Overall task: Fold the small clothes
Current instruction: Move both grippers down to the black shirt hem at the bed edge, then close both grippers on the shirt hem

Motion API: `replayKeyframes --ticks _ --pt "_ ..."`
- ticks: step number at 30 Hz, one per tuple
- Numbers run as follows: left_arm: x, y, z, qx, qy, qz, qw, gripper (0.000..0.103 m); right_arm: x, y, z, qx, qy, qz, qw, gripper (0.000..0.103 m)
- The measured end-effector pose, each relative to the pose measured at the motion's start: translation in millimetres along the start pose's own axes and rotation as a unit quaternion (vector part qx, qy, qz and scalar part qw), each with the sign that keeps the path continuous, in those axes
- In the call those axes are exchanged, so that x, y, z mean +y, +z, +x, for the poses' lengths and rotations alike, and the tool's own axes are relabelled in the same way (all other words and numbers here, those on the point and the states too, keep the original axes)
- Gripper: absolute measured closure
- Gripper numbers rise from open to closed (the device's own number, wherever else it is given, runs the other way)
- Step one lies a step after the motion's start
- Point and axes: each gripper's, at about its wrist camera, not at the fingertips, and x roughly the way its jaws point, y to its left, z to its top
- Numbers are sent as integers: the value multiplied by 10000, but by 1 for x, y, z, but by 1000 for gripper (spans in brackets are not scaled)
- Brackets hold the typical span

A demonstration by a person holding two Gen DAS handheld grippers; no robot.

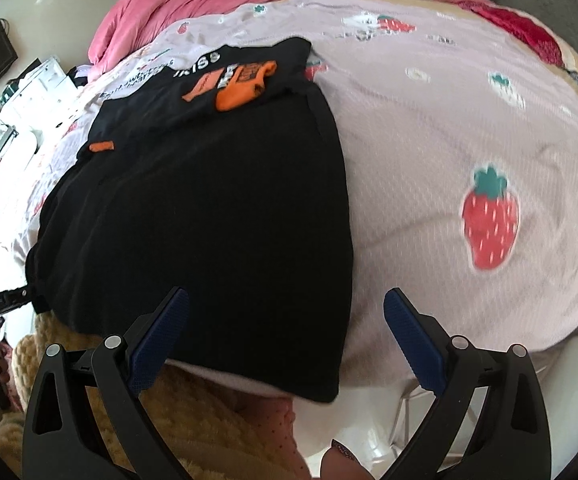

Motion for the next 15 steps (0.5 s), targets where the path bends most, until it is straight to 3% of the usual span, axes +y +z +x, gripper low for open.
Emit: replayKeyframes --ticks 3,8,12,13,15 --pt "0 0 1 2 -6 -25 10000 50 -4 -11 7 221 45 46 9997 30" --pt "1 0 2 37 11 -11 10000 50 -8 -25 22 468 164 232 9985 45" --pt "4 -1 3 60 7 -19 10000 50 -12 -27 25 447 89 221 9987 68" --pt "4 -1 3 64 4 -23 10000 50 -11 -26 23 457 114 172 9987 80" --pt "5 -1 2 63 -2 -30 10000 50 -6 -23 14 397 103 -97 9991 90"
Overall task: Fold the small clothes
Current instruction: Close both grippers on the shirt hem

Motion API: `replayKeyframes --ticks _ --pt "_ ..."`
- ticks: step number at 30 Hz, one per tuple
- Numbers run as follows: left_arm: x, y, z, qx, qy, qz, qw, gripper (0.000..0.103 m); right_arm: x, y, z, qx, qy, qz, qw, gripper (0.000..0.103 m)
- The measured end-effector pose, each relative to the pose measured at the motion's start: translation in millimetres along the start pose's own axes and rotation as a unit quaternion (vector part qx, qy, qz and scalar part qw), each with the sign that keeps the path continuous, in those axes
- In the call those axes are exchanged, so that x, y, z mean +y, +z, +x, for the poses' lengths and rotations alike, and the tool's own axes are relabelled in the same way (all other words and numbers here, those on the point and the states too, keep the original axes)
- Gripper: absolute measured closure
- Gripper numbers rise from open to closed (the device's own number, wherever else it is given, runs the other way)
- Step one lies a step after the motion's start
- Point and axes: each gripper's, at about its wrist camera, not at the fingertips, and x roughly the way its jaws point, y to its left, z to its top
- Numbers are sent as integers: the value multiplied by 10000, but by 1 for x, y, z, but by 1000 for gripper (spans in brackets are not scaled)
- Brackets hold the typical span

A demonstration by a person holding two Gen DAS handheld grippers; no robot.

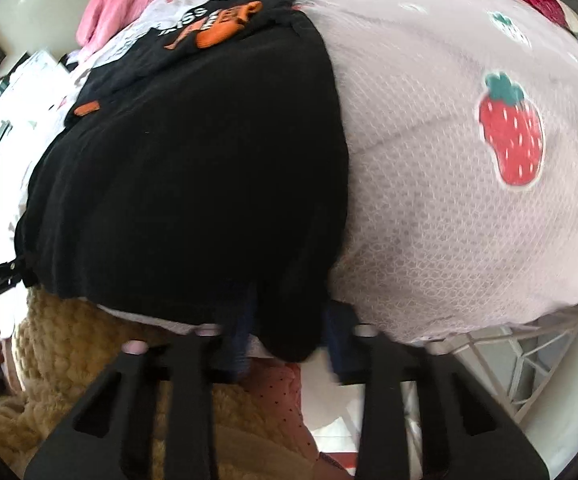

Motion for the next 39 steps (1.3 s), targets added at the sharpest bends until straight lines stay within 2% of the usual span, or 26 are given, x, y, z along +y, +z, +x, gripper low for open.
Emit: replayKeyframes --ticks 2,4,8,12,19,24,39 --pt "1 0 -1 -8 -48 -37 10000 51 7 3 -11 -99 148 -207 9996 92" --pt "2 -1 -3 -34 -90 -85 9999 58 14 7 -23 -250 365 -303 9986 93" --pt "4 -2 -8 -78 -178 -161 9997 70 14 17 -41 -530 795 -131 9953 94" --pt "9 -4 -19 -199 -377 -421 9982 80 5 30 -51 -800 915 -5 9926 94" --pt "0 -3 -51 -601 -513 -375 9962 96 -10 41 -70 -1131 1152 282 9865 94" --pt "-5 0 -72 -833 -568 -323 9944 97 -13 48 -78 -1386 1237 364 9819 94" --pt "-12 -7 -97 -1002 -550 -298 9930 97 -19 67 -90 -1750 1555 617 9703 94"
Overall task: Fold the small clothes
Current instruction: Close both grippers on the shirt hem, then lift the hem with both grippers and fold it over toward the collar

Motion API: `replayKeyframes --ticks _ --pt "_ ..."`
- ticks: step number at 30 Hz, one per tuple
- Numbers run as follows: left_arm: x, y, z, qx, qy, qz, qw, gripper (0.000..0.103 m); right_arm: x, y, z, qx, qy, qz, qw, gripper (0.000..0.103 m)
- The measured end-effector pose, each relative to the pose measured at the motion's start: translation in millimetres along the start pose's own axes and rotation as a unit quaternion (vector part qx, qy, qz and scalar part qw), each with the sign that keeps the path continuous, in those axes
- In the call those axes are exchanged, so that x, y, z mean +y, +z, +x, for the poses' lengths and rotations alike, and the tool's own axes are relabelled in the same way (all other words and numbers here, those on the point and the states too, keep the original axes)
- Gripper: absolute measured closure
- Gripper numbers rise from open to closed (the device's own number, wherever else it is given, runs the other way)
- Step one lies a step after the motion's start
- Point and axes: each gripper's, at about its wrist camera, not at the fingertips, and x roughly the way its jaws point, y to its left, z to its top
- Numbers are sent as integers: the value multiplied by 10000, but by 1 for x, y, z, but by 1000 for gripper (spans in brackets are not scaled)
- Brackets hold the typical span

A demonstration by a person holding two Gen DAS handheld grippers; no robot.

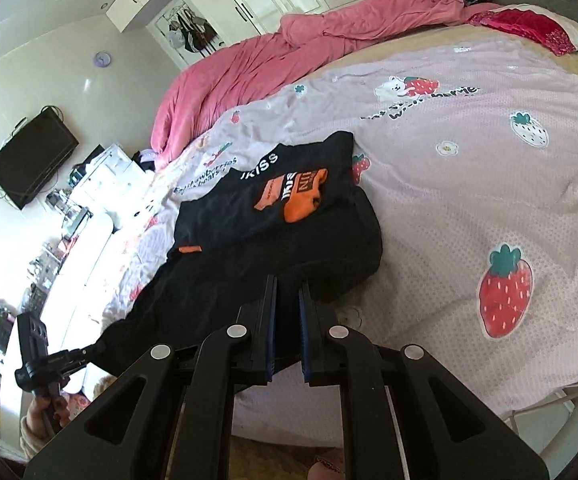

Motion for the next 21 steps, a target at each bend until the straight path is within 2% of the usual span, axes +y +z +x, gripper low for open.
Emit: replayKeyframes --ticks 3,7,10,11,14,18,21 --pt "-3 2 -6 -54 26 65 10000 100 1 4 -2 -72 66 12 10000 94" --pt "-1 3 -17 -126 127 72 9998 100 5 4 -1 -56 78 -55 9999 94" --pt "3 2 -15 -41 130 68 9999 99 6 4 1 -71 75 -76 9999 94" --pt "5 2 -10 45 137 86 9999 94 5 3 2 -76 84 -58 9999 94" --pt "7 1 7 337 207 162 9991 67 2 3 2 -79 93 18 9999 94" --pt "10 3 34 682 397 330 9963 66 0 2 2 -70 47 31 10000 94" --pt "10 5 54 944 398 490 9935 66 -3 0 2 -69 18 90 9999 94"
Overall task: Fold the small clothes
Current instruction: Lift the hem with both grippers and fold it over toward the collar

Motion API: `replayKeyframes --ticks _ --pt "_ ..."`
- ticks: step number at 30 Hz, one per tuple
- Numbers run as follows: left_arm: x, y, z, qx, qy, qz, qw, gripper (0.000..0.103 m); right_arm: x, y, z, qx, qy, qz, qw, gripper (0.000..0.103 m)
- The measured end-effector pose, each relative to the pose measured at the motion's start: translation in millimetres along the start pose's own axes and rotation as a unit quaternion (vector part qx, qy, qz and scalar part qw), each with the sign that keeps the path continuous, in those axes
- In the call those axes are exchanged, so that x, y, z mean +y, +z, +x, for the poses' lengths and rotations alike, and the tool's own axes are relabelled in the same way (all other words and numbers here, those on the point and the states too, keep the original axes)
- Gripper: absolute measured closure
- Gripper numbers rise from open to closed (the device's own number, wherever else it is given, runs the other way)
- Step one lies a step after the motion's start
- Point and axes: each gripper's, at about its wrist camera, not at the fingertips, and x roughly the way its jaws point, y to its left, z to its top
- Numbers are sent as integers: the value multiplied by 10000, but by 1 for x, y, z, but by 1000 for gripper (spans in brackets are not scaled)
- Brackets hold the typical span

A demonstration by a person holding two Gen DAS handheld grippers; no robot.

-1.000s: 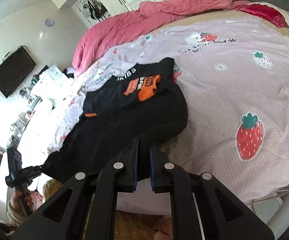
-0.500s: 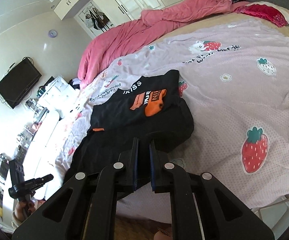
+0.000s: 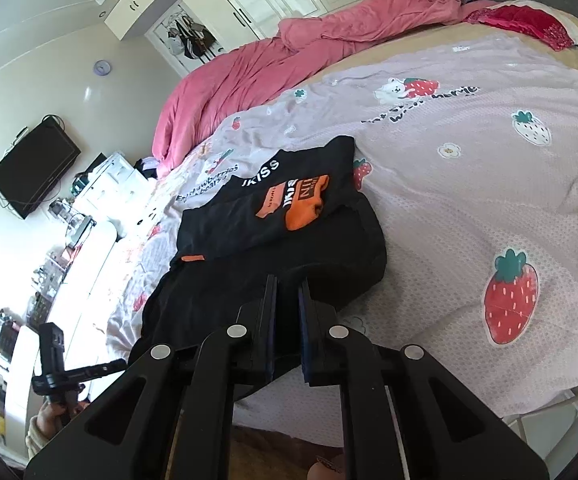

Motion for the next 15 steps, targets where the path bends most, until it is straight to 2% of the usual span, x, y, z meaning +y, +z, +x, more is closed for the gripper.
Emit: replayKeyframes --ticks 2,7,9,10,15 --pt "4 2 14 198 83 -39 9998 66 -2 0 0 -15 -22 34 10000 94" --pt "10 -1 31 383 87 -127 9991 67 -4 0 -2 -37 -46 81 10000 94" --pt "9 -4 29 358 -34 -126 9993 96 -4 1 -2 -50 -69 84 9999 94" --pt "8 -5 26 329 -91 -117 9993 99 -4 1 -2 -45 -73 86 9999 94" --pt "-6 -2 -3 -18 -592 -39 9982 100 -1 2 -7 -141 -34 65 9999 94"
